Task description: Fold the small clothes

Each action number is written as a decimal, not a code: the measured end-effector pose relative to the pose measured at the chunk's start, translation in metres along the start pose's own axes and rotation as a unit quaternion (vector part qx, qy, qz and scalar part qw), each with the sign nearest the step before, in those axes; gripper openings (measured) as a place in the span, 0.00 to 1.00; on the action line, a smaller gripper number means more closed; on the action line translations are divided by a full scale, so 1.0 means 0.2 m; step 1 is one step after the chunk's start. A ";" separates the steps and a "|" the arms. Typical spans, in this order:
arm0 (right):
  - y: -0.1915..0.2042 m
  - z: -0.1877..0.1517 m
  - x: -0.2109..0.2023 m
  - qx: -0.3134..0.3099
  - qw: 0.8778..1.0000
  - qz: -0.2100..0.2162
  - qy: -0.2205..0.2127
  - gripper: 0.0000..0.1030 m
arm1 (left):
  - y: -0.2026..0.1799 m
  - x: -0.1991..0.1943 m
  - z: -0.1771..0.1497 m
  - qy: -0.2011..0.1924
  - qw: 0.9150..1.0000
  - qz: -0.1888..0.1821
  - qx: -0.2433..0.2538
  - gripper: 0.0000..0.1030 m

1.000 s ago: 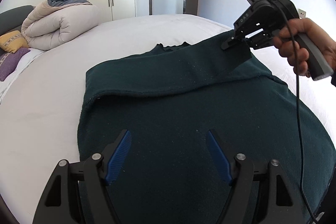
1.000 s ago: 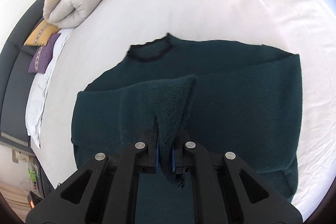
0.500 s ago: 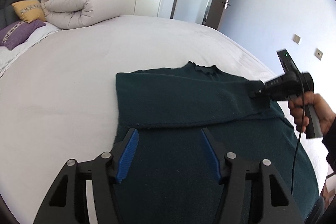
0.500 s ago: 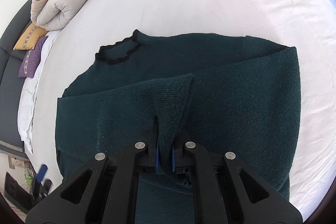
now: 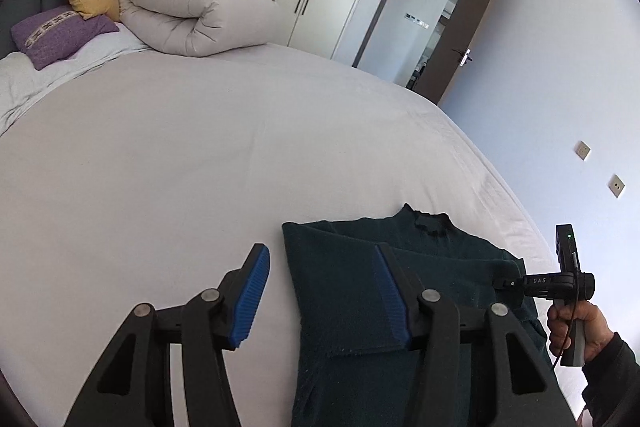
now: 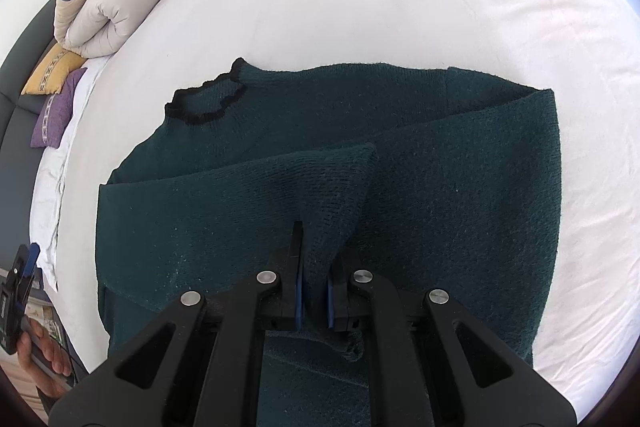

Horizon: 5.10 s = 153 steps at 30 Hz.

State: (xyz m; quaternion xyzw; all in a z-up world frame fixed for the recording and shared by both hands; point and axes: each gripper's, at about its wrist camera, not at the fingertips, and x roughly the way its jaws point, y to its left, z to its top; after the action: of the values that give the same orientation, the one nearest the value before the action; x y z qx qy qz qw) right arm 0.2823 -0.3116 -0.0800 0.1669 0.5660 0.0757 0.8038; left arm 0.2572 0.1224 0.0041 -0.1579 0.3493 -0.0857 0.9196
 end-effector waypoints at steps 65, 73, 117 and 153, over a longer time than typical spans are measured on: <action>-0.31 -1.37 -0.62 0.119 0.971 0.149 -0.141 0.77 | 0.22 -0.52 -1.05 0.165 0.979 -0.068 -0.098 0.83; -0.52 -1.74 -0.74 0.135 0.975 0.117 -0.131 0.77 | 0.20 -0.62 -1.15 0.187 0.972 -0.092 -0.106 0.82; -0.80 -1.96 -0.85 0.160 0.979 0.119 -0.042 0.71 | 0.17 -0.59 -1.33 0.294 0.923 -0.166 -0.182 0.07; -0.71 -1.90 -0.81 0.156 0.976 0.147 -0.030 0.06 | 0.22 -0.75 -1.30 0.239 0.925 -0.208 -0.210 0.06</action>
State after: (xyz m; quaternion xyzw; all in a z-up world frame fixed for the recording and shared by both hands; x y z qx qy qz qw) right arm -0.1391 -0.4254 -0.1015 0.3738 0.5160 0.0982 0.7645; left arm -0.0257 0.1439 -0.1031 -0.3914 0.5281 -0.2354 0.7159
